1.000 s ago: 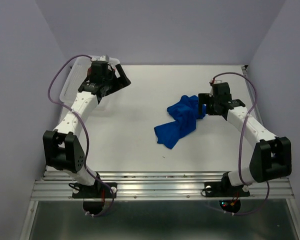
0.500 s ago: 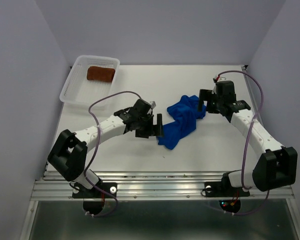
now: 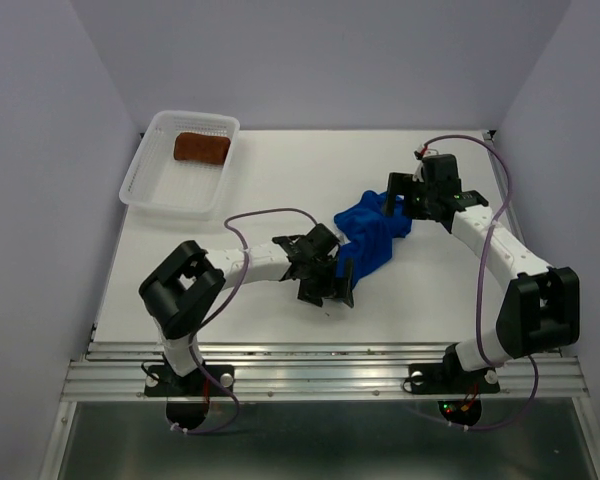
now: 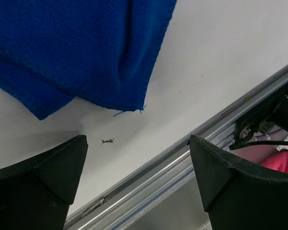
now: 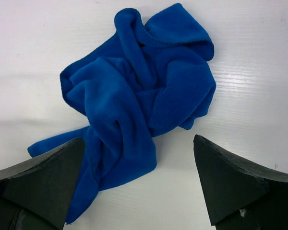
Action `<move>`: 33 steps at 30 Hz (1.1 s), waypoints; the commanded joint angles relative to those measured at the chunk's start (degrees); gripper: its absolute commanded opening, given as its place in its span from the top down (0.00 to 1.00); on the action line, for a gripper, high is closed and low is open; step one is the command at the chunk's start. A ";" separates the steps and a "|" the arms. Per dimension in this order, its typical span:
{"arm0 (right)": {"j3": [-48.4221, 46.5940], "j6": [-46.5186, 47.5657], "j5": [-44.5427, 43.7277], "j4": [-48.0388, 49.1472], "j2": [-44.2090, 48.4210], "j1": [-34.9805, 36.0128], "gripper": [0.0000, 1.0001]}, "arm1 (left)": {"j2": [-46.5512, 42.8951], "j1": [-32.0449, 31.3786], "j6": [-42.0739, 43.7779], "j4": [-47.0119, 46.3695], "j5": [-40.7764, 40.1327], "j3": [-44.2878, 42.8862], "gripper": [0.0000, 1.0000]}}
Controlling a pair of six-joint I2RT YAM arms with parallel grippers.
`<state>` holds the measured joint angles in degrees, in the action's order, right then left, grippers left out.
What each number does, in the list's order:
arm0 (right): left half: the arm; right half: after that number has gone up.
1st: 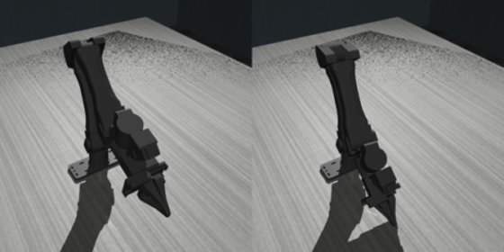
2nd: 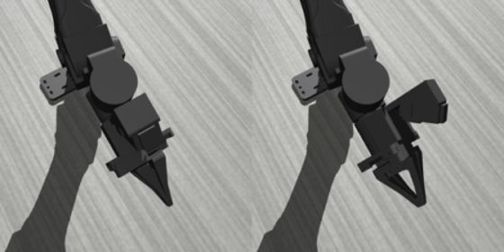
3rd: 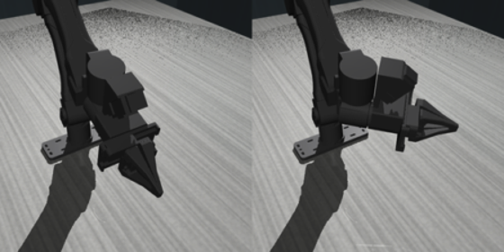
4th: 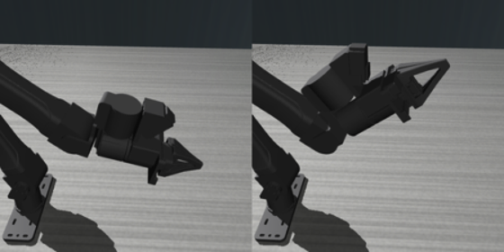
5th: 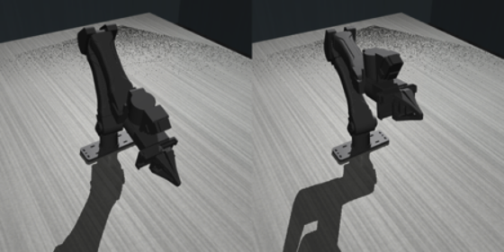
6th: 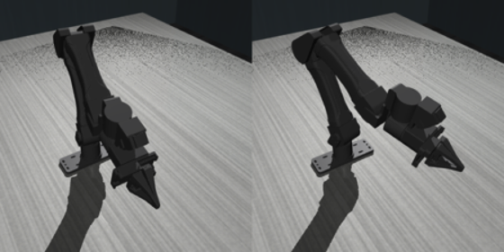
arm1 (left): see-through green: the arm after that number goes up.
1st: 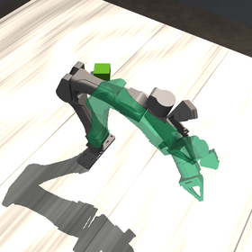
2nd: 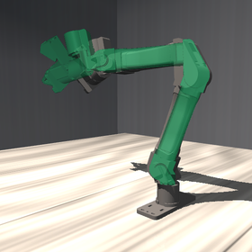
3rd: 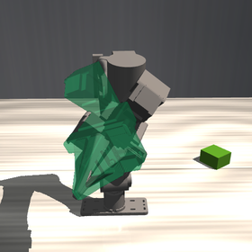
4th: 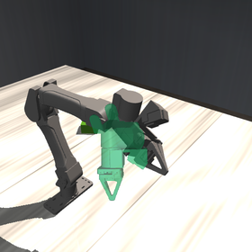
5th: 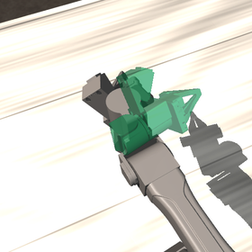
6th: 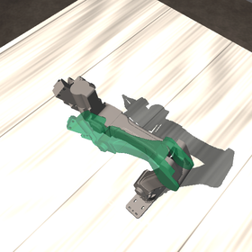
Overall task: Roll the towels
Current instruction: Move the towel to the center of the board
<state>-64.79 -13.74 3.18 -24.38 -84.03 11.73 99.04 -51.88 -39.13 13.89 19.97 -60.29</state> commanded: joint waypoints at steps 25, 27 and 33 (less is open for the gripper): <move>-0.76 6.60 2.71 6.01 3.00 7.23 0.00 | 6.70 4.41 -14.65 2.02 -10.39 -0.54 1.00; -3.13 7.06 1.75 5.92 0.90 9.36 0.00 | 4.76 5.29 -14.92 1.23 -11.17 1.74 1.00; -12.01 6.98 -3.09 3.82 -9.91 17.88 0.00 | -0.87 6.70 -12.90 1.05 -11.71 5.36 1.00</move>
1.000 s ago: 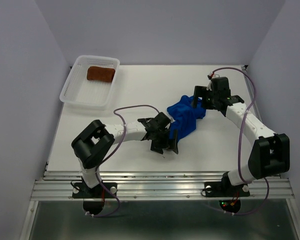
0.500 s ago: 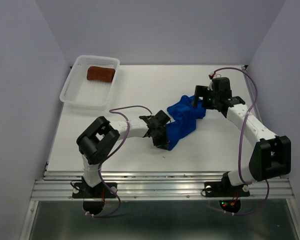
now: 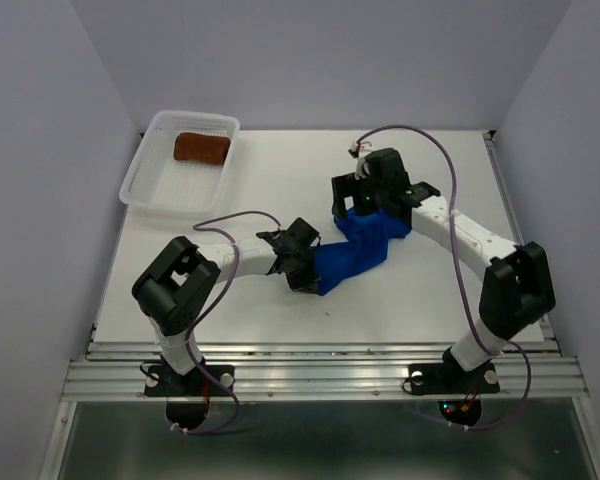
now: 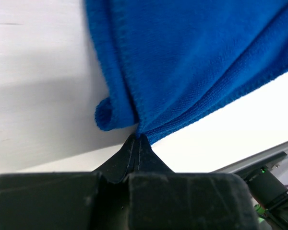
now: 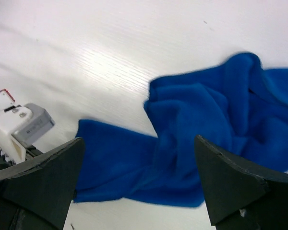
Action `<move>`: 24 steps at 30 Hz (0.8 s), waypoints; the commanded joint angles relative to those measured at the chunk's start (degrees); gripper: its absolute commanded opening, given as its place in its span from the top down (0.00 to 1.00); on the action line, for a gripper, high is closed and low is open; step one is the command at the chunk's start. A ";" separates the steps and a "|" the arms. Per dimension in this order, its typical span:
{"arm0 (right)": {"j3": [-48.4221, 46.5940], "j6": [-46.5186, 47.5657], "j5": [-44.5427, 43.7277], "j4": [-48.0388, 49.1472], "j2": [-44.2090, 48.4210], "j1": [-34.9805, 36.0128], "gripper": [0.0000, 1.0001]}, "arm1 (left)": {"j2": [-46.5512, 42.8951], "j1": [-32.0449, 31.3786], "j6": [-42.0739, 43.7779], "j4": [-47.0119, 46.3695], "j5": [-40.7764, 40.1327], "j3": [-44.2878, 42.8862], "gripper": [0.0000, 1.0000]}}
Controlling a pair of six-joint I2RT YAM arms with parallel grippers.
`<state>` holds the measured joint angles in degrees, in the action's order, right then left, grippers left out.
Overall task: Roll the towels
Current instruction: Move the towel to the center of the board, then flatten the towel
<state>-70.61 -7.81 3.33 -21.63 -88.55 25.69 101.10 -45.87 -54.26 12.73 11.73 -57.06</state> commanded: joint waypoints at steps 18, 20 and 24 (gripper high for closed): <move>-25.98 -4.76 -22.76 -5.44 -33.26 9.29 0.22 | -9.78 3.77 4.60 5.37 -5.49 5.47 1.00; -27.12 -4.76 -23.11 -5.44 -35.10 9.29 0.26 | -9.52 3.77 4.69 5.37 -5.40 5.38 1.00; -28.44 -4.67 -23.02 -5.09 -37.65 9.29 0.42 | -9.61 3.86 4.60 5.11 -5.31 5.64 1.00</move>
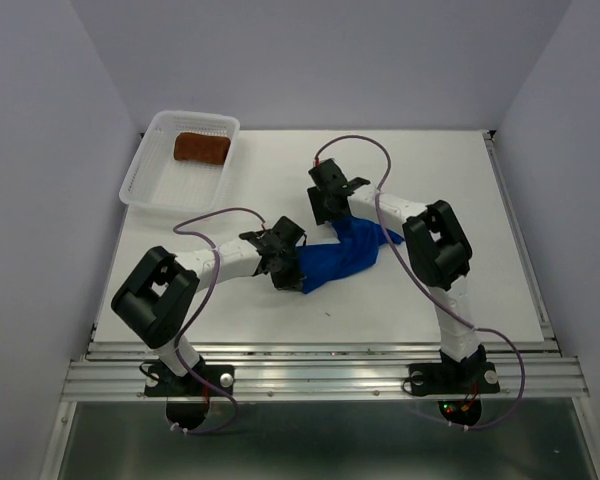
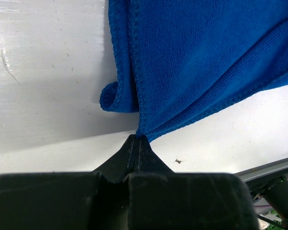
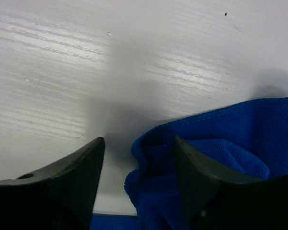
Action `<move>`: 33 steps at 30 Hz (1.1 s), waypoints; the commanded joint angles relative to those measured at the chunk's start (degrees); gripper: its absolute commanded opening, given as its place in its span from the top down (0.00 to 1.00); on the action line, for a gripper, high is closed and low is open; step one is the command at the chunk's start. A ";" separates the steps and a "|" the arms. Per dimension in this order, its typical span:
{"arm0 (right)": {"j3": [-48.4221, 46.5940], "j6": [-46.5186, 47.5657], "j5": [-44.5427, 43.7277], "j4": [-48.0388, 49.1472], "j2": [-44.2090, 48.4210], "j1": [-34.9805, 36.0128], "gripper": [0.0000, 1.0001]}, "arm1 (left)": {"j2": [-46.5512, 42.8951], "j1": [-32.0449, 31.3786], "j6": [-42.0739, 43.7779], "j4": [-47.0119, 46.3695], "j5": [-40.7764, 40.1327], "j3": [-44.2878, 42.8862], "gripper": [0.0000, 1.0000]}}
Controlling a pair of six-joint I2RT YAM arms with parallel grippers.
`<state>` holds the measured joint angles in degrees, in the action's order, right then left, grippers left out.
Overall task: Roll the towels
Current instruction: Flatten the towel
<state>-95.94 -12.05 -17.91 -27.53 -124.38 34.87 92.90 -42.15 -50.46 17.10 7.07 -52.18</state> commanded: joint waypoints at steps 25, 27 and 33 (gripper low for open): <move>13.31 -7.80 -7.05 7.14 37.25 -11.91 0.99 | -16.16 11.12 8.18 1.53 4.36 -7.39 1.00; 15.51 -8.07 -7.92 7.23 44.11 -13.25 0.99 | -19.06 12.70 9.15 3.10 2.61 -9.07 1.00; 21.32 -7.90 -15.66 7.05 58.81 -14.48 0.99 | -28.47 17.36 10.55 7.06 -1.53 -15.40 1.00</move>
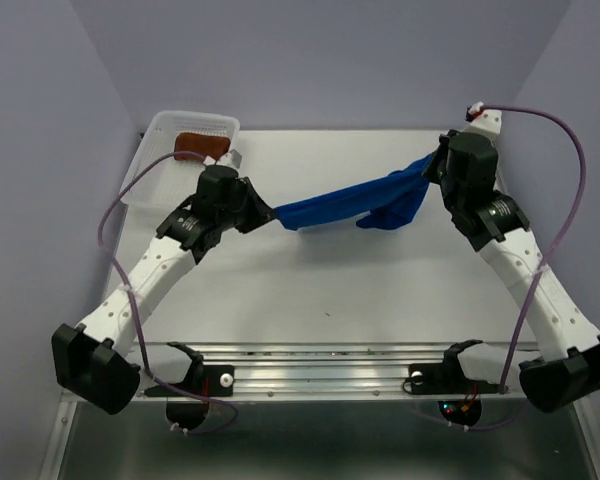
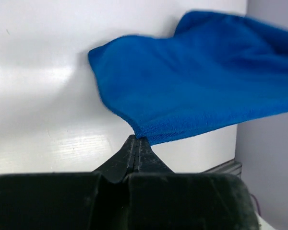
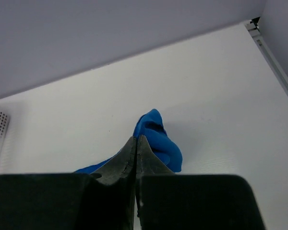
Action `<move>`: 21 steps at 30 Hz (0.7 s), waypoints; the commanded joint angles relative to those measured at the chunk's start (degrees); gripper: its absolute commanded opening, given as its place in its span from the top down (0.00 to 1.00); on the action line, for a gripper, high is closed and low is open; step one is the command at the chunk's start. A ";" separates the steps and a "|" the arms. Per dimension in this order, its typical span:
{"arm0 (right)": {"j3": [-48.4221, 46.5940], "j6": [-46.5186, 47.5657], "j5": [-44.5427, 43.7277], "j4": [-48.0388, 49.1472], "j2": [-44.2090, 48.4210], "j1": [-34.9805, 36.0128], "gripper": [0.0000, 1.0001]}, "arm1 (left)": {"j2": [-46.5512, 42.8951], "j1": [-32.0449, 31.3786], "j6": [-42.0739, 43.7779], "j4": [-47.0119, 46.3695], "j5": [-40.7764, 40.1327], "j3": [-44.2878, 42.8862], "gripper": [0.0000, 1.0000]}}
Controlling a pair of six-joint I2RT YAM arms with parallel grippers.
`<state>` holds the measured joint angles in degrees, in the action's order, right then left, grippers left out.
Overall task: Roll the towels
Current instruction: Flatten the towel
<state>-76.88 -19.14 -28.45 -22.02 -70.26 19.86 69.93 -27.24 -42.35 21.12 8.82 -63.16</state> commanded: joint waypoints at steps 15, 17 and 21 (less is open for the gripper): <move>-4.59 -1.87 15.43 -6.98 29.57 0.53 0.99 | -18.25 3.60 4.82 4.63 -1.09 -21.22 1.00; -6.00 -1.34 15.62 -7.68 28.69 0.53 0.98 | -17.38 3.60 4.82 4.28 -1.26 -20.96 1.00; -4.34 -0.81 12.28 -9.62 20.55 0.53 0.96 | -13.17 3.60 4.47 5.06 -6.95 -18.67 1.00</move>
<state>-82.15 -22.39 -10.59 -28.49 -42.13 21.10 52.75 -24.69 -39.83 25.56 11.07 -82.83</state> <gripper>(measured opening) 0.041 0.019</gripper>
